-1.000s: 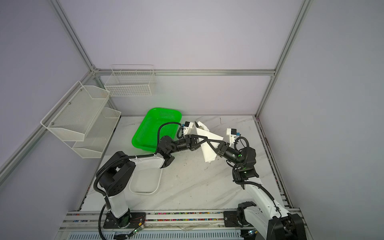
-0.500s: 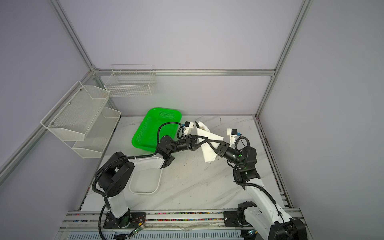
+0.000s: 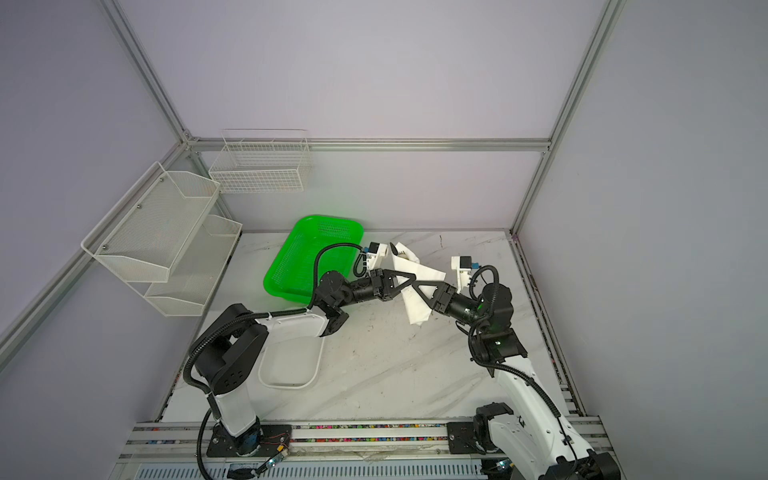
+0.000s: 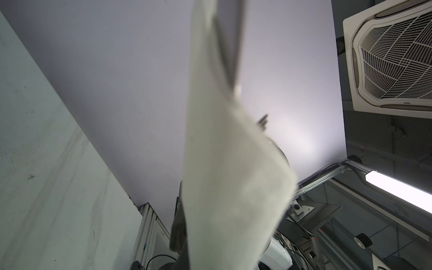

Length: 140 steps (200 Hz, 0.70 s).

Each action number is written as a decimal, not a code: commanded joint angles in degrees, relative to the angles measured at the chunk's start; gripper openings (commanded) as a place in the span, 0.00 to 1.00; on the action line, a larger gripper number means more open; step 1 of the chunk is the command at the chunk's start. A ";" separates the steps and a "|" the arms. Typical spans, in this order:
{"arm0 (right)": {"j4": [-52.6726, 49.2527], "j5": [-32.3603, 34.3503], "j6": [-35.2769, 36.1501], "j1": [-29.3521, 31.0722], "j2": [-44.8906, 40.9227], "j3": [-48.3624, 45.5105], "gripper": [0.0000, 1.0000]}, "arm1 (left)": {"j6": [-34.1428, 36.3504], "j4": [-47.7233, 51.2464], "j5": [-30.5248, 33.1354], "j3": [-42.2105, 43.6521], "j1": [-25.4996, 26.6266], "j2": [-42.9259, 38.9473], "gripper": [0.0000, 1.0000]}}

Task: Place the utensils on the paper napkin and roll it up

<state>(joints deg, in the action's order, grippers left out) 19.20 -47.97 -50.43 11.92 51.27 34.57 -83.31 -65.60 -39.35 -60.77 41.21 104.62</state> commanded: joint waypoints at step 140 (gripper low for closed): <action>10.38 -9.95 -2.83 0.18 2.84 1.22 0.22 | 1.73 -6.99 -2.04 -0.46 -0.60 -2.91 0.12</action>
<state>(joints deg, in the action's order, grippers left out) 24.69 -56.34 -51.55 11.92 54.35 35.48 -82.94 -68.12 -40.75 -60.77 40.91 104.31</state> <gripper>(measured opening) 0.247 0.120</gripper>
